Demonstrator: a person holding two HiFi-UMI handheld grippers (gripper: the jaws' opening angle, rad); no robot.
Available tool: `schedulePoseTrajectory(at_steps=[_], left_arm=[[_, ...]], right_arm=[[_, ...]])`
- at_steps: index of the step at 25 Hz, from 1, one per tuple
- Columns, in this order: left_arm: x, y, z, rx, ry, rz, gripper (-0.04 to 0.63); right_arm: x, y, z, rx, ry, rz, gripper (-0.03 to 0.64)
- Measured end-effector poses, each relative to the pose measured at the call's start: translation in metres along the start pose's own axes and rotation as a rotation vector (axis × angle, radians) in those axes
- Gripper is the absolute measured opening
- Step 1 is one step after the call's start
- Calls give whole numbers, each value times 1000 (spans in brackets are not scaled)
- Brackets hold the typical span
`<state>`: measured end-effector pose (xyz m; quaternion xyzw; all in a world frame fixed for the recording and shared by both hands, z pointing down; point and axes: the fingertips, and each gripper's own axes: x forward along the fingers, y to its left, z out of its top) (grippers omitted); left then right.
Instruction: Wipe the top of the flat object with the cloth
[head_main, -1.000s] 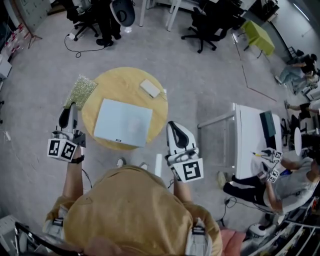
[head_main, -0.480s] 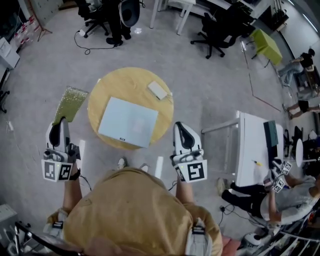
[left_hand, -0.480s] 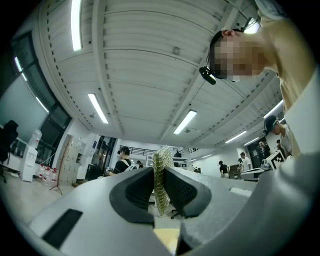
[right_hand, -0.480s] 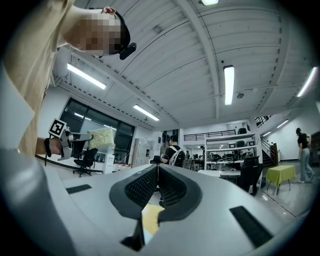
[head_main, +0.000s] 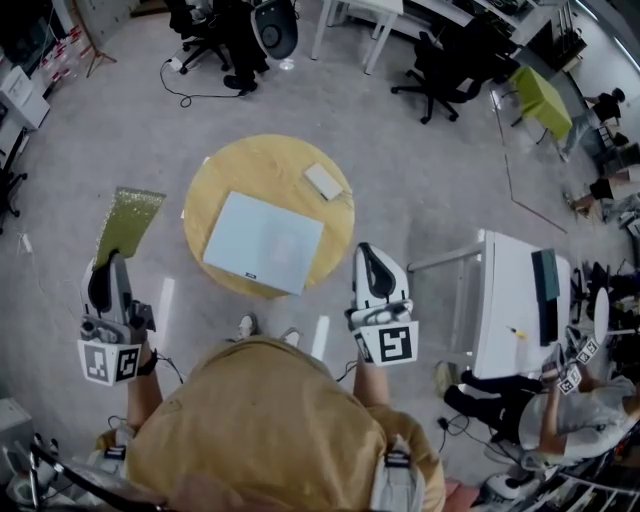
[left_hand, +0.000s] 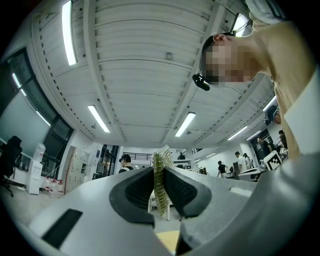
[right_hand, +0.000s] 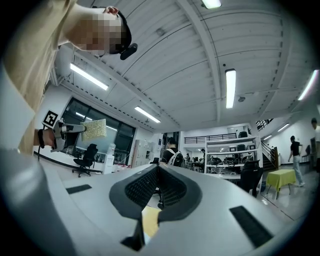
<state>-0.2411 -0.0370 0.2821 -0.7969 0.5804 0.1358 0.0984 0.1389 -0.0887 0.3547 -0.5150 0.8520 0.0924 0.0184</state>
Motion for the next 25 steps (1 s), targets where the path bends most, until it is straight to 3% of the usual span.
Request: schedulePoseTrajectory(at_steps=[5, 11, 25], left_arm=[[-7, 3, 21, -8, -3, -1, 61], [-1, 0, 2, -21, -5, -10, 61], [0, 16, 7, -50, 3, -49, 61]], right_arm=[[-8, 11, 20, 2, 0, -8, 0], [-10, 5, 4, -20, 12, -12, 0], [-9, 29, 18, -28, 33, -39, 0]])
